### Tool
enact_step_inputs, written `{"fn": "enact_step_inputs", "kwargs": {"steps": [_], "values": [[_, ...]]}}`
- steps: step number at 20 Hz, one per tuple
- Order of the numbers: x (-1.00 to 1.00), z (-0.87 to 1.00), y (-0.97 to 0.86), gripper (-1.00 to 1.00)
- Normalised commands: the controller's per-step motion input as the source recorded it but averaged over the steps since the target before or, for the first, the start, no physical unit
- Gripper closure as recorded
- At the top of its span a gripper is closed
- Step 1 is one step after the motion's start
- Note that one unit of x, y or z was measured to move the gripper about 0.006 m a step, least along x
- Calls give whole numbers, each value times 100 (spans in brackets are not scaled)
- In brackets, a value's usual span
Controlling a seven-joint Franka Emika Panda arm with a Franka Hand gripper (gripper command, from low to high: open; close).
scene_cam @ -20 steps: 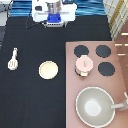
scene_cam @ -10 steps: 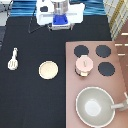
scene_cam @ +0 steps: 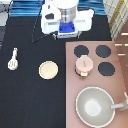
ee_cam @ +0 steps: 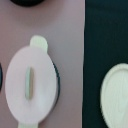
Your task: Take the lid off the pot, put the pot on the plate, and use the tool to push the pot to the front of the table.
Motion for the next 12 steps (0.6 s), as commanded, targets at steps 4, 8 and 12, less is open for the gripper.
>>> {"fn": "enact_step_inputs", "kwargs": {"steps": [4, 8, 12], "values": [[98, 4, 48, -100], [73, -17, 65, -100], [38, -39, 79, -100]]}}
